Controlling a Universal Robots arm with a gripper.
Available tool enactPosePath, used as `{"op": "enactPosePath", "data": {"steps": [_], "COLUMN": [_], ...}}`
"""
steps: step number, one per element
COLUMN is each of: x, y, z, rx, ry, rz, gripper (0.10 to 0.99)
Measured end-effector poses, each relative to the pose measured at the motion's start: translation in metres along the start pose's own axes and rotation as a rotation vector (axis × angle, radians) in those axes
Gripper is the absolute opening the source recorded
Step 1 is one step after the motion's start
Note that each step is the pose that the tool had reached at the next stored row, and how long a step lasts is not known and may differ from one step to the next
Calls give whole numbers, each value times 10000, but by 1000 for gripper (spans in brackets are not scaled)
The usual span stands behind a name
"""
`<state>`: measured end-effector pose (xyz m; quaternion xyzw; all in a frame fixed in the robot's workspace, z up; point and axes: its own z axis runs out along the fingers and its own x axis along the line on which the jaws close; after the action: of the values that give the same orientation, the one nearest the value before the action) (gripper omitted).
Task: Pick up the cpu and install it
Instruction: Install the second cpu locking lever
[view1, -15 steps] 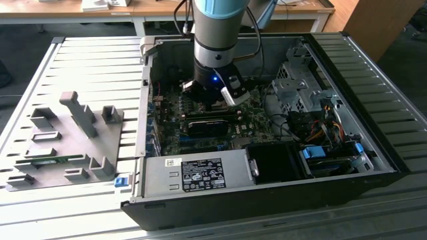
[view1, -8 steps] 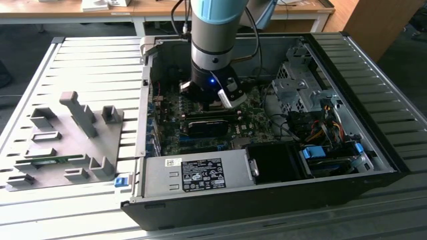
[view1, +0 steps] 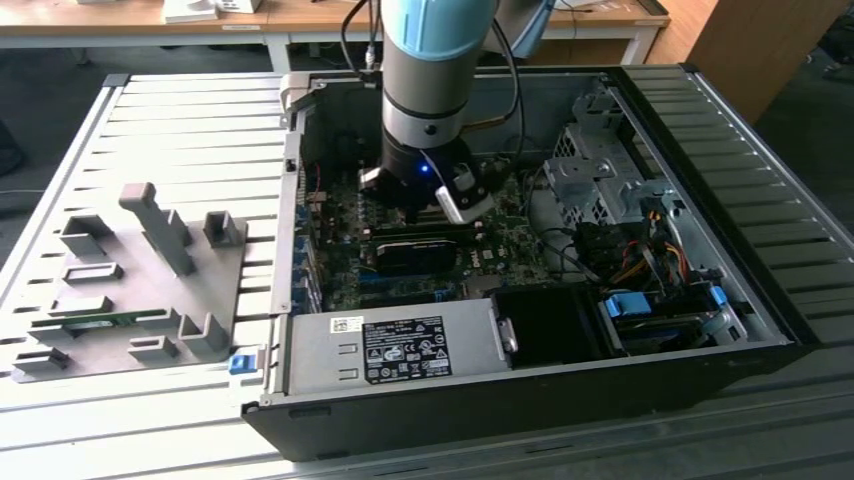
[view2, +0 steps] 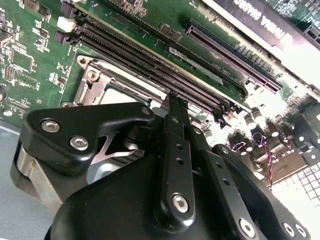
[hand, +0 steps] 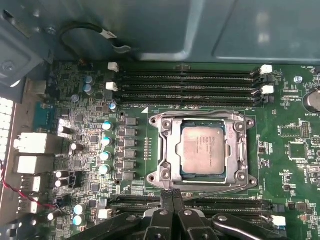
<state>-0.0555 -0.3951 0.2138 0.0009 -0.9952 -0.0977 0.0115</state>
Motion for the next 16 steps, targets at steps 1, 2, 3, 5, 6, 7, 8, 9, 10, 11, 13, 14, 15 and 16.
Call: {"op": "enactPosePath", "data": {"steps": [1, 2, 3, 5, 6, 7, 8, 9, 10, 11, 13, 14, 15, 16], "x": [2, 5, 8, 14, 15, 16, 16, 17, 16, 16, 15, 16, 16, 19], "y": [-9, -14, -20, -31, -35, -38, -41, -43, -46, -49, -53, -54, -55, -58], "z": [1, 3, 6, 18, 27, 37, 48, 59, 72, 87, 110, 111, 112, 113], "rx": [-44, -86, -128, -218, -260, -298, -333, -364, -391, -411, -436, -437, -442, -456], "ry": [0, 0, -1, 0, 1, 0, 0, 0, 0, 1, 0, 1, 2, 1], "rz": [0, 0, -1, -3, -4, -6, -6, -6, -8, -8, -8, -9, -9, -11], "gripper": [106, 106, 106, 106, 106, 106, 106, 106, 106, 106, 106, 106, 106, 106]}}
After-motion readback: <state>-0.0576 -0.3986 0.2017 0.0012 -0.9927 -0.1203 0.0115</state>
